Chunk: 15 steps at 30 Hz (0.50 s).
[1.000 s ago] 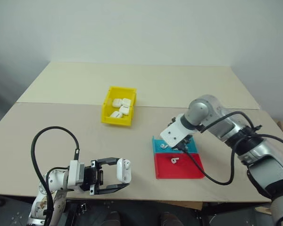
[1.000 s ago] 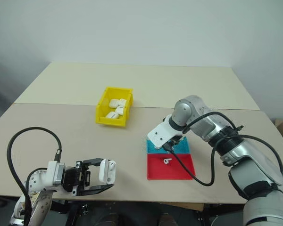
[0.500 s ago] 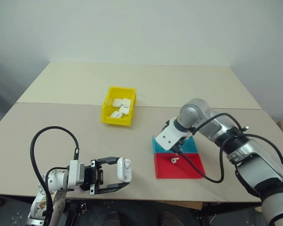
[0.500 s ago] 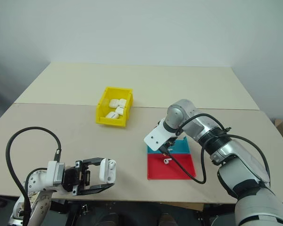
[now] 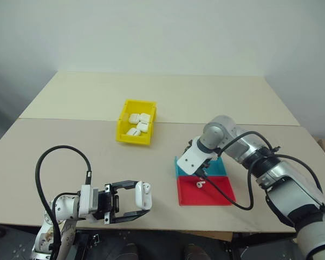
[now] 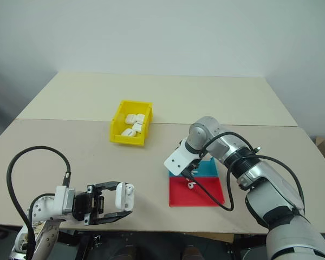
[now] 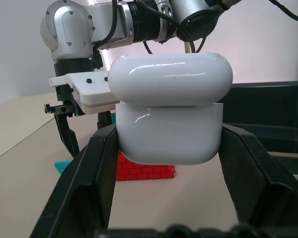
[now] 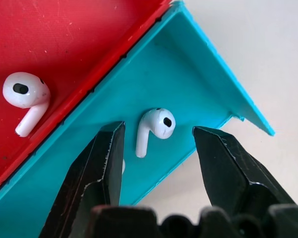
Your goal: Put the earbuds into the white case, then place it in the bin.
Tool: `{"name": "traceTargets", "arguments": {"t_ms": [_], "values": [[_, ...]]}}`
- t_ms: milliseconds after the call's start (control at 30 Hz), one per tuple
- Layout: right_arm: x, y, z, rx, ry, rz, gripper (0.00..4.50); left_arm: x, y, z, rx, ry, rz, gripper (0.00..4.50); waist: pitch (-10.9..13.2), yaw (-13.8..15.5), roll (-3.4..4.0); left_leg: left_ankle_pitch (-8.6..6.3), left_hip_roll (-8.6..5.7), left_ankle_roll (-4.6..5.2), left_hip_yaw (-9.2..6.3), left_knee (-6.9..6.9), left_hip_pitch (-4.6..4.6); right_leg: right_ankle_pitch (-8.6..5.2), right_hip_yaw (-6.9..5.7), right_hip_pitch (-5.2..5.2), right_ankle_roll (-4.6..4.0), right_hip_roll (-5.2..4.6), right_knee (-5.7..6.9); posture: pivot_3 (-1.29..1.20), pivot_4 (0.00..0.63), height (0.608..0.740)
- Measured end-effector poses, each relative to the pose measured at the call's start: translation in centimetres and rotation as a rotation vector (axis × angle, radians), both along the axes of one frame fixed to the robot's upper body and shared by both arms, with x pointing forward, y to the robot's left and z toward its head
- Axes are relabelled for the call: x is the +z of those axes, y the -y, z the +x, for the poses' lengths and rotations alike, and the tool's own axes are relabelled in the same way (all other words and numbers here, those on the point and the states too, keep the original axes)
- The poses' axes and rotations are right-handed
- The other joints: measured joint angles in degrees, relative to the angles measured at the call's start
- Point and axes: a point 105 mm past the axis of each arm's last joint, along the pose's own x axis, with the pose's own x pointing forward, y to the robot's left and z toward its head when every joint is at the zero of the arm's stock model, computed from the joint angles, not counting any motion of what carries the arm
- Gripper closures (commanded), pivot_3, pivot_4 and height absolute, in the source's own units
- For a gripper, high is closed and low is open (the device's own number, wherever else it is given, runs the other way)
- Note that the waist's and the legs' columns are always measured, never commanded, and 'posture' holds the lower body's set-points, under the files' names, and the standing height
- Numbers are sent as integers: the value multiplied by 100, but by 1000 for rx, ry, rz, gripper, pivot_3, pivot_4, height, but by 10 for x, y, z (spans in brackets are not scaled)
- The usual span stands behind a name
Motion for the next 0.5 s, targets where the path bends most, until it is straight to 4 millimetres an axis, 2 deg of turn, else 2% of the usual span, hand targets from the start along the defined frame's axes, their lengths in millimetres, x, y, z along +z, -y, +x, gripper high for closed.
{"name": "traceTargets", "arguments": {"t_ms": [100, 500], "values": [[0, -1, 0, 6, -1, 0, 2408, 1, 0, 0, 3, 10, 0, 1735, 0, 1, 0, 0, 0, 0, 0, 0, 2, -1, 0, 0, -1, 0, 5, 0, 150, 740], [-1, 1, 1, 8, 13, -13, 2408, 0, 1, -1, -2, 12, 1, 1735, 0, 0, 0, 0, 0, 0, 3, 1, 16, -5, 3, 4, -7, 1, 20, 0, 150, 740]]}}
